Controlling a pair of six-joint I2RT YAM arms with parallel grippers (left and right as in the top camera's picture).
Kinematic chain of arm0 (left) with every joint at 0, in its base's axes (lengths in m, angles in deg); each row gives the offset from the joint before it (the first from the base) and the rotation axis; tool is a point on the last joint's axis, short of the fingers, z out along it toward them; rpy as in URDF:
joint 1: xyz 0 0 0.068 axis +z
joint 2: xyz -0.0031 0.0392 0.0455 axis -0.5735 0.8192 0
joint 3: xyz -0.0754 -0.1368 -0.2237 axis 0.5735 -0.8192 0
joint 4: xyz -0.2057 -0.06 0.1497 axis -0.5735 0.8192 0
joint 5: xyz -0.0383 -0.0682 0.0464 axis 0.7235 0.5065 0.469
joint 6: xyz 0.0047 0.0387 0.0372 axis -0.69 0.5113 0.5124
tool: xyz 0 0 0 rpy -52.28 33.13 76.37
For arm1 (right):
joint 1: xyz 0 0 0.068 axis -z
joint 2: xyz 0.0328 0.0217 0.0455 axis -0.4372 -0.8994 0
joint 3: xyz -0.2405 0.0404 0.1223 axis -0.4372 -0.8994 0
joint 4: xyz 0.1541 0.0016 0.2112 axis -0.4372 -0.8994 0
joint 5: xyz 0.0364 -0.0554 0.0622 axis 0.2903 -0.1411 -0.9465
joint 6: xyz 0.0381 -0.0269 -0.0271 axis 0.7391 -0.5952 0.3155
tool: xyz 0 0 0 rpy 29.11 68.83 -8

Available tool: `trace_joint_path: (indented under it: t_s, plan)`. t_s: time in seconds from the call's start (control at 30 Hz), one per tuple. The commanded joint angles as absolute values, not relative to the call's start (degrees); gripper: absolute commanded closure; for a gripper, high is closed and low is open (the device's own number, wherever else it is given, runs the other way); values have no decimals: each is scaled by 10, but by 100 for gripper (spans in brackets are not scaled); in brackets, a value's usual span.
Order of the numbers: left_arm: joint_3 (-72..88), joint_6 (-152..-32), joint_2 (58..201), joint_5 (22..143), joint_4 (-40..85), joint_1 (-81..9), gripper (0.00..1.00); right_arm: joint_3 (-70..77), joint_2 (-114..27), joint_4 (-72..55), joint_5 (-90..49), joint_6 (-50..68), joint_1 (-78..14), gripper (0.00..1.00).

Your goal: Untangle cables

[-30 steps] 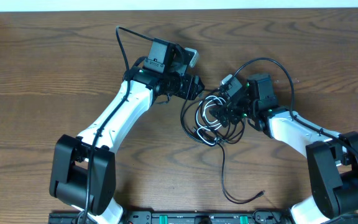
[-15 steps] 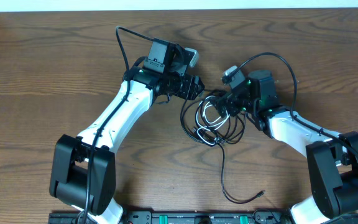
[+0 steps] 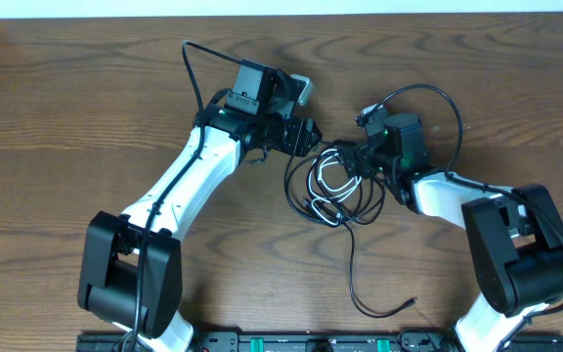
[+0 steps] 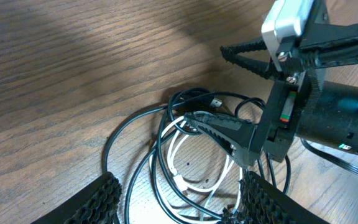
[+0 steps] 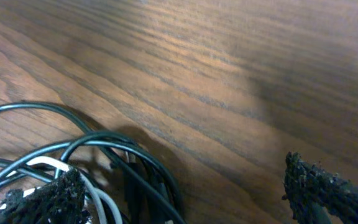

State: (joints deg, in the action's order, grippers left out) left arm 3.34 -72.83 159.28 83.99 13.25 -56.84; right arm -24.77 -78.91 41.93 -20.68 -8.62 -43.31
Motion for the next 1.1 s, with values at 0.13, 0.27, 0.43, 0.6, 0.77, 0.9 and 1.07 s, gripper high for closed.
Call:
trace_joint_path:
  t_s: [0.13,0.27,0.43,0.6,0.77,0.9,1.07]
  plan:
    - [33,-727,1579,840,131,-567,37,-249,-802,396,-221,-81,-437,3]
    - [33,-727,1579,840,131,-567,37,-249,-809,349,-246,-94,-453,6]
    - [33,-727,1579,840,131,-567,37,-249,-834,342,-246,-112,-478,24]
    - [33,-727,1579,840,131,-567,37,-249,-838,348,-246,-95,-477,67]
    - [33,-727,1579,840,132,-567,37,-248,-835,349,-246,-72,-473,99]
    - [33,-727,1579,840,131,-567,37,-248,-810,365,-265,-46,-457,99]
    - [33,-727,1579,835,131,-567,37,-248,-744,390,-330,-66,-430,99]
